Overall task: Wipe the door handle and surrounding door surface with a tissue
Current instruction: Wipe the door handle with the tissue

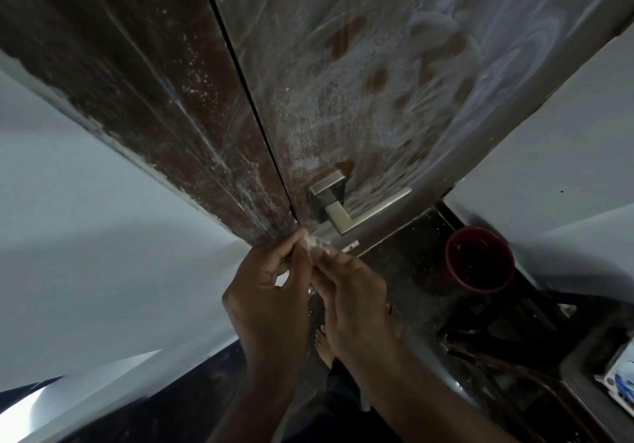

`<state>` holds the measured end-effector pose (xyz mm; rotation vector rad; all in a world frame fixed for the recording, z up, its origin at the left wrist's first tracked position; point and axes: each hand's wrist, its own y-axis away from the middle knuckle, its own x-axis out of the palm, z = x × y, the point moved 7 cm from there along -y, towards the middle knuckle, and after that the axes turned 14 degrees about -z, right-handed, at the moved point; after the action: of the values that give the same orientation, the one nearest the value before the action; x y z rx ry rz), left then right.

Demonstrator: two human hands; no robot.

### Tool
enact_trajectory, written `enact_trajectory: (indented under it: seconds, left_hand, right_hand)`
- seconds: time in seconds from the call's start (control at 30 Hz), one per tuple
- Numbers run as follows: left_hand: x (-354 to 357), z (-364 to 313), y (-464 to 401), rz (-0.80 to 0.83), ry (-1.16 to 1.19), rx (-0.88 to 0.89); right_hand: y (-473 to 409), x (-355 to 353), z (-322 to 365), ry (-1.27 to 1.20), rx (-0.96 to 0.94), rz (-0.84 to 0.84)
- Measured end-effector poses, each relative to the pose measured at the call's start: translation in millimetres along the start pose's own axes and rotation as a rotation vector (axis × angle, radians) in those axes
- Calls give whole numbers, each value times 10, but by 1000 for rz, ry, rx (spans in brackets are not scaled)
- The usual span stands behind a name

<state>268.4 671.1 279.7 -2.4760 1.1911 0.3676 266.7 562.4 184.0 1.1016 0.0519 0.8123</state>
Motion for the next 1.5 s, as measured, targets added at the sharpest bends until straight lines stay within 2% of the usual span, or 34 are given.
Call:
enact_trajectory:
  seconds: [0.1,0.17,0.27,0.37,0.63,0.77,1.0,1.23,1.4,1.5]
  left_hand:
    - [-29,-13,23,-28,-5,28]
    - [-30,-2,37,-29,-3,23]
    - [-7,35,46,-17,-14,26]
    - [19,57,64,-7,-32,33]
    - [83,-4,133,19,16,-9]
    - [130,19,136,49,14,-24]
    - [137,80,131,42,-25,-17]
    - [148,103,167,48,-45,-21]
    - [186,54,196,54,-25,-27]
    - [189,42,209,55,-24,-11]
  right_hand:
    - [-53,306,54,-239,214,183]
    - [-73,417,58,-348,308,220]
    - [-77,485,38,-400,345,291]
    - [-164,460,-45,-404,371,276]
    - [-383,263,-102,-361,344,105]
    - [-333,232,-44,-335,327,109]
    - [-327,132,246,-315,151,16]
    - [-457,86,582,-346,6,94]
    - [-336,178,299,-266,54,137]
    - [-396,142,425,-302,32,123]
